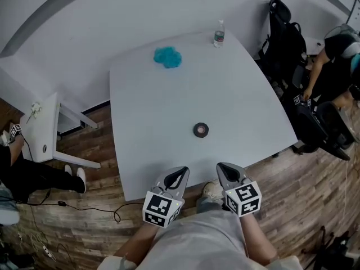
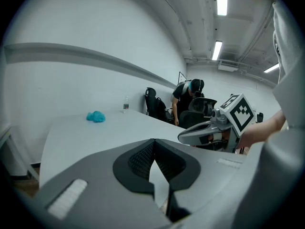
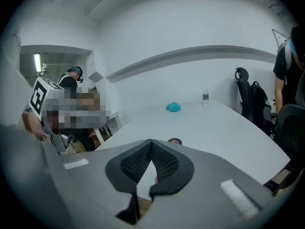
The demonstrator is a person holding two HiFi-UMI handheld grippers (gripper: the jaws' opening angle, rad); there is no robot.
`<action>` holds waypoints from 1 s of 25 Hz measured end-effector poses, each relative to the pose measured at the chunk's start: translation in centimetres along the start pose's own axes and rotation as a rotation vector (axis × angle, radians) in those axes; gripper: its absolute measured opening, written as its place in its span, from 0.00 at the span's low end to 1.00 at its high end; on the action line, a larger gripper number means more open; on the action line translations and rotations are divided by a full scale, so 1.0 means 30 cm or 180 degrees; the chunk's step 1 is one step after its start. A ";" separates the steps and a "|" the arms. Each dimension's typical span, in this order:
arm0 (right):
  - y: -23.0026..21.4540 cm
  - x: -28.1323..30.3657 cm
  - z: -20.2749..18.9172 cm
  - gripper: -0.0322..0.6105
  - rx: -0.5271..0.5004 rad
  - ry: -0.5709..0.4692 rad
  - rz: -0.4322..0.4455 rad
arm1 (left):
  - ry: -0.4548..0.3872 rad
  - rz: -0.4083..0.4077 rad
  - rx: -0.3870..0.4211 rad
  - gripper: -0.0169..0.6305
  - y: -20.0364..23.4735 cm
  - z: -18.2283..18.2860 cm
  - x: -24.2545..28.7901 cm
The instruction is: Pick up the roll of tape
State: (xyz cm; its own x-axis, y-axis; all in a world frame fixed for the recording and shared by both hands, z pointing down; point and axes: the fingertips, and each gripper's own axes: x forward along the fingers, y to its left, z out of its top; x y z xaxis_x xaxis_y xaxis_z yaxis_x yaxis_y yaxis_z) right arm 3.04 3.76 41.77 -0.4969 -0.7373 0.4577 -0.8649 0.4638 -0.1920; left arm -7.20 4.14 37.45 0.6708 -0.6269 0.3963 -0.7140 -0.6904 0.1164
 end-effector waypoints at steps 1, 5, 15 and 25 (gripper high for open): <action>-0.017 0.006 0.010 0.06 0.0001 -0.0004 0.0005 | 0.0007 0.0008 -0.0001 0.06 0.003 0.008 0.013; -0.074 0.022 0.045 0.06 -0.0027 -0.0021 0.0048 | 0.0025 0.0067 -0.0025 0.06 0.021 0.033 0.074; -0.220 0.084 0.107 0.06 -0.0204 0.0040 0.0181 | -0.0015 0.0164 -0.0046 0.06 0.054 0.103 0.235; -0.229 0.120 0.098 0.06 -0.0204 0.0160 0.0343 | 0.0050 0.0275 -0.0110 0.06 0.087 0.098 0.252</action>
State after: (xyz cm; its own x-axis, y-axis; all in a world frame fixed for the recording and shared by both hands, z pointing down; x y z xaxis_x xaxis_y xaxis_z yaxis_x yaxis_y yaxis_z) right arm 6.99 -3.52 42.19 -0.5812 -0.6567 0.4807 -0.7996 0.5706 -0.1872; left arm -3.40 -3.44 38.07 0.6034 -0.6776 0.4204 -0.7757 -0.6210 0.1126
